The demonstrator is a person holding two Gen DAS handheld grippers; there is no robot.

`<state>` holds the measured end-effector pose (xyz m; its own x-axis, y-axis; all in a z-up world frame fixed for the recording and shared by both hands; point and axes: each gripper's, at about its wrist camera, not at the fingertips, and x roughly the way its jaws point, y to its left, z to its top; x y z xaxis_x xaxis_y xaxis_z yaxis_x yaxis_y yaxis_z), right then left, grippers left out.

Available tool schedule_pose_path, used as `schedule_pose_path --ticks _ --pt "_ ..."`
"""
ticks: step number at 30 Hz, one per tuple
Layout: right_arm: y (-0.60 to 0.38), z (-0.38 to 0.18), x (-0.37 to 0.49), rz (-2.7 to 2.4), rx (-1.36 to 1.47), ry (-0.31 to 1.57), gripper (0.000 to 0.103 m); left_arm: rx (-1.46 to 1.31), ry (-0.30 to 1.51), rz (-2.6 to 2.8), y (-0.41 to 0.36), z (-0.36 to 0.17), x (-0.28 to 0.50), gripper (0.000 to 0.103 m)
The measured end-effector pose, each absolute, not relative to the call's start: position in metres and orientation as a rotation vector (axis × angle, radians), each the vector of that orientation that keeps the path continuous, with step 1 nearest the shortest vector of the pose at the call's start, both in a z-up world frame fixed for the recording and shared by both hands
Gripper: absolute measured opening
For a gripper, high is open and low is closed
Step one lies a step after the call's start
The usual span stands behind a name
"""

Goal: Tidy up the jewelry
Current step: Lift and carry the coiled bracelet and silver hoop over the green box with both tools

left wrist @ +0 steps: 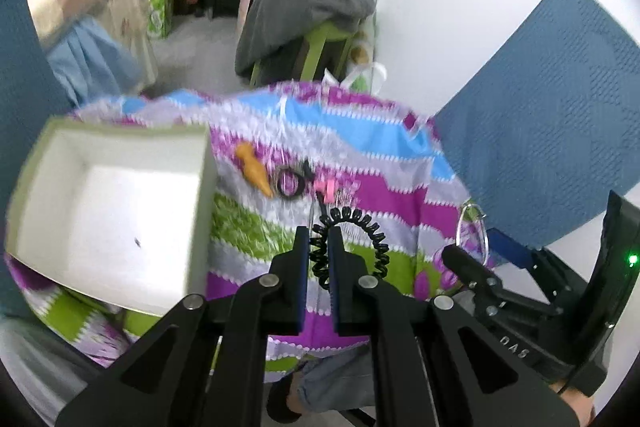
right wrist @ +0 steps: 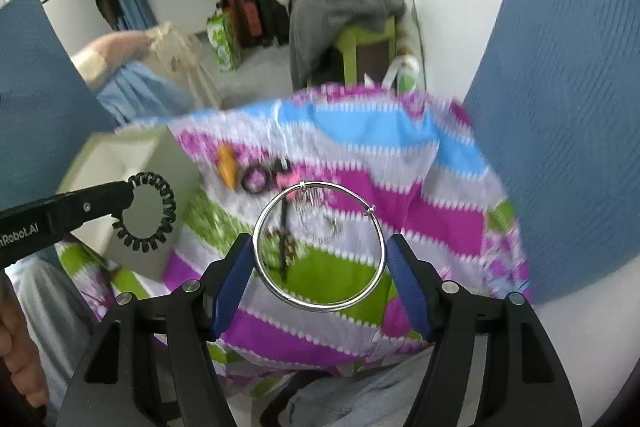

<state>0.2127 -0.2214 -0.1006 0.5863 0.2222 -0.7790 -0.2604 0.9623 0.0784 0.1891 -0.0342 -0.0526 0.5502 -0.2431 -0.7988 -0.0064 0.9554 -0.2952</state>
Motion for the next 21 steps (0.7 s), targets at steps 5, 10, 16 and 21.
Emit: schedule_pose_path --ticks 5,10,16,21 --pt "-0.204 -0.036 0.213 0.292 -0.037 0.815 0.066 -0.263 0.908 -0.129 -0.01 -0.002 0.187 0.009" --pt "-0.18 -0.004 0.211 0.311 -0.047 0.765 0.066 -0.254 0.86 -0.119 0.02 0.027 0.185 0.009" --pt "-0.134 0.015 0.21 0.355 -0.037 0.723 0.066 -0.272 0.851 -0.079 0.072 0.032 0.178 0.009" --pt "-0.094 0.008 0.211 0.38 -0.028 0.724 0.066 -0.276 0.897 -0.038 0.114 0.011 0.178 0.009"
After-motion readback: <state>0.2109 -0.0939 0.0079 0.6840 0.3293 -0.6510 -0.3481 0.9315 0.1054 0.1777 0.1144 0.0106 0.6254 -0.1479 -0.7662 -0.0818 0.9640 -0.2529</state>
